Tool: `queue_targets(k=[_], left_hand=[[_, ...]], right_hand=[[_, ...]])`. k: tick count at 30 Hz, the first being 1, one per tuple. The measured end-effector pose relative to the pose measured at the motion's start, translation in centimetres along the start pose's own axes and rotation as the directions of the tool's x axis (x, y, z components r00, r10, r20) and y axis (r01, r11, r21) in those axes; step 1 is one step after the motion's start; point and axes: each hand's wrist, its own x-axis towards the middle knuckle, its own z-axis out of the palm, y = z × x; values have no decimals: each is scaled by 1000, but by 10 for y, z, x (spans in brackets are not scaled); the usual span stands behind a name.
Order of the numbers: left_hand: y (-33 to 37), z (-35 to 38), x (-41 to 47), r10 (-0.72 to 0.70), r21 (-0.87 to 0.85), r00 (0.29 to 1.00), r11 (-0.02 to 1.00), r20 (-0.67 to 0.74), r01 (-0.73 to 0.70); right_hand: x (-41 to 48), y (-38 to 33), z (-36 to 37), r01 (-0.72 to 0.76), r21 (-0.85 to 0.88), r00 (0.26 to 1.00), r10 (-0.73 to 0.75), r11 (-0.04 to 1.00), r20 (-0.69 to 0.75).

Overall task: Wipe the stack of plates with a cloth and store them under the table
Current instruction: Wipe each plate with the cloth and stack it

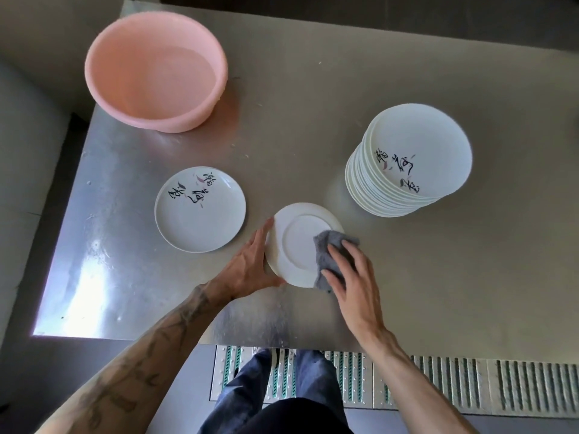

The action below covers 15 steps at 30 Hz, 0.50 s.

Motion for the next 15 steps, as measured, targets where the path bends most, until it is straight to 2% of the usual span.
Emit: queue_targets(k=[4, 9, 15], left_hand=[[-1, 0, -1, 6, 12, 1000, 1000, -6, -6], [0, -1, -2, 7, -39, 1000, 999, -18, -8], [7, -1, -2, -27, -146, 999, 989, -43, 20]], right_hand=[[-5, -6, 7, 88, -47, 996, -88, 995, -7], [9, -47, 27, 204, -48, 979, -202, 978, 36], [58, -74, 31, 68, 15, 996, -69, 998, 56]])
